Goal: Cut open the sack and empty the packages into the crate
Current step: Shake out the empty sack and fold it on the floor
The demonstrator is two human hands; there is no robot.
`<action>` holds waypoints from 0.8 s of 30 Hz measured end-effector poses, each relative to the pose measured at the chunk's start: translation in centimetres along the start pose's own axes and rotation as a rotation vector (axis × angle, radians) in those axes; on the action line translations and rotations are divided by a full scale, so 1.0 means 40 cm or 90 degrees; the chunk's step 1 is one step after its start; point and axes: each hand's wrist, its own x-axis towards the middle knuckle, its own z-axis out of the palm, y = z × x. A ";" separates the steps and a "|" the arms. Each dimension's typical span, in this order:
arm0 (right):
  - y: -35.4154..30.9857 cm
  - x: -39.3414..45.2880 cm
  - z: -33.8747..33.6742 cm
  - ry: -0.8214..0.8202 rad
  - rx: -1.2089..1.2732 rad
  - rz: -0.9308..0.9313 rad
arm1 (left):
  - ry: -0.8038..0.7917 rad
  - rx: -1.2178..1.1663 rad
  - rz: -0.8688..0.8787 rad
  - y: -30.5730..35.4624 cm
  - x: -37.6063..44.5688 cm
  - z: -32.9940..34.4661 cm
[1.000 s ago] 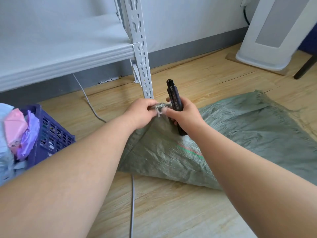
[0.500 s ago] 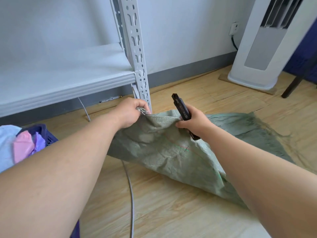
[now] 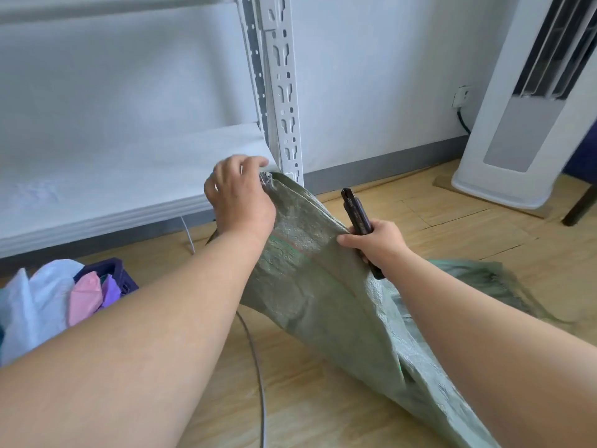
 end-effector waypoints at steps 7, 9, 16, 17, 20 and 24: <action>-0.028 -0.022 0.039 0.000 0.119 -0.052 | -0.333 0.154 0.294 0.113 -0.067 0.074; -0.007 -0.034 0.039 0.006 0.185 -0.030 | -0.343 0.121 0.245 0.128 -0.069 0.092; 0.077 -0.060 0.013 -0.001 0.251 -0.043 | -0.397 0.080 0.201 0.143 -0.088 0.116; 0.094 -0.063 0.005 0.008 0.215 -0.041 | -0.386 0.066 0.196 0.141 -0.089 0.119; 0.166 -0.071 -0.029 -0.020 0.057 0.019 | -0.376 0.045 0.177 0.128 -0.084 0.120; 0.253 -0.093 -0.069 -0.136 -0.008 0.120 | -0.376 0.050 0.141 0.096 -0.073 0.117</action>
